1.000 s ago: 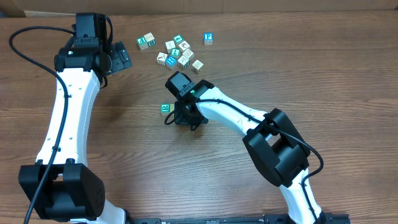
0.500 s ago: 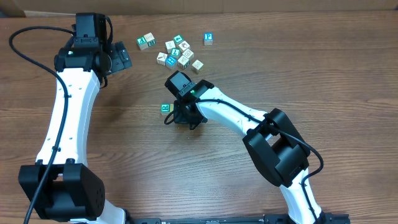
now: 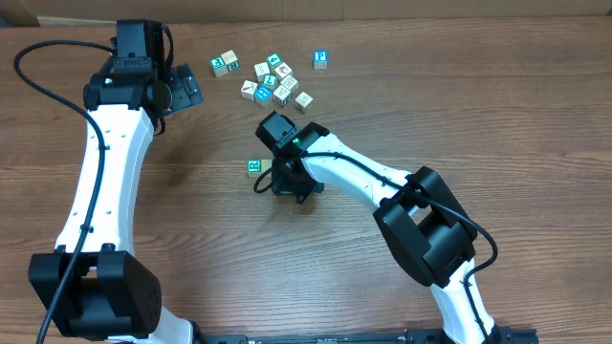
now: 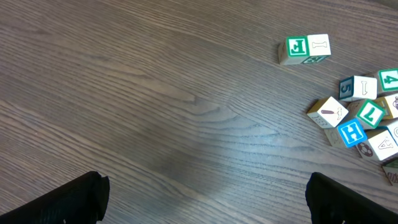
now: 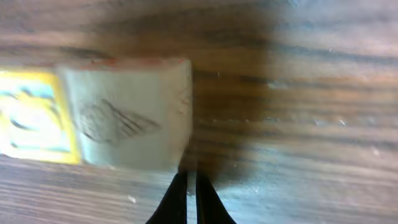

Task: Form a horizontal line

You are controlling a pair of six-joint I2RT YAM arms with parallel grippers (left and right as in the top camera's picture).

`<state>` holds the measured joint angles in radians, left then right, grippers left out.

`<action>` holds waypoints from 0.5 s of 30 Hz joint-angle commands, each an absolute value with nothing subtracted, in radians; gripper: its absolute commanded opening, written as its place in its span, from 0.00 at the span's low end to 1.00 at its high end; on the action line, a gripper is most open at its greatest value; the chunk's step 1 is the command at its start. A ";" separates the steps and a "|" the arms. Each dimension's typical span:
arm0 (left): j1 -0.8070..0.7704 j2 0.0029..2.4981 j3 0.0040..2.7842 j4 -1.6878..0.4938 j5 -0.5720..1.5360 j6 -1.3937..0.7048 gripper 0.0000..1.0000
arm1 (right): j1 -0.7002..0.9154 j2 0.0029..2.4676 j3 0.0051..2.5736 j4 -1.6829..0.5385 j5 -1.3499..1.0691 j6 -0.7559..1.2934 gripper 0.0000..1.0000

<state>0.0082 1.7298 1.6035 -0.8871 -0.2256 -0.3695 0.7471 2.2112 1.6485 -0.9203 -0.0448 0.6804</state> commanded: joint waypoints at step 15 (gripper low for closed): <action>0.006 1.732 1.605 -0.886 -0.243 -0.366 1.00 | 0.671 2.188 1.643 -1.018 0.026 0.685 0.06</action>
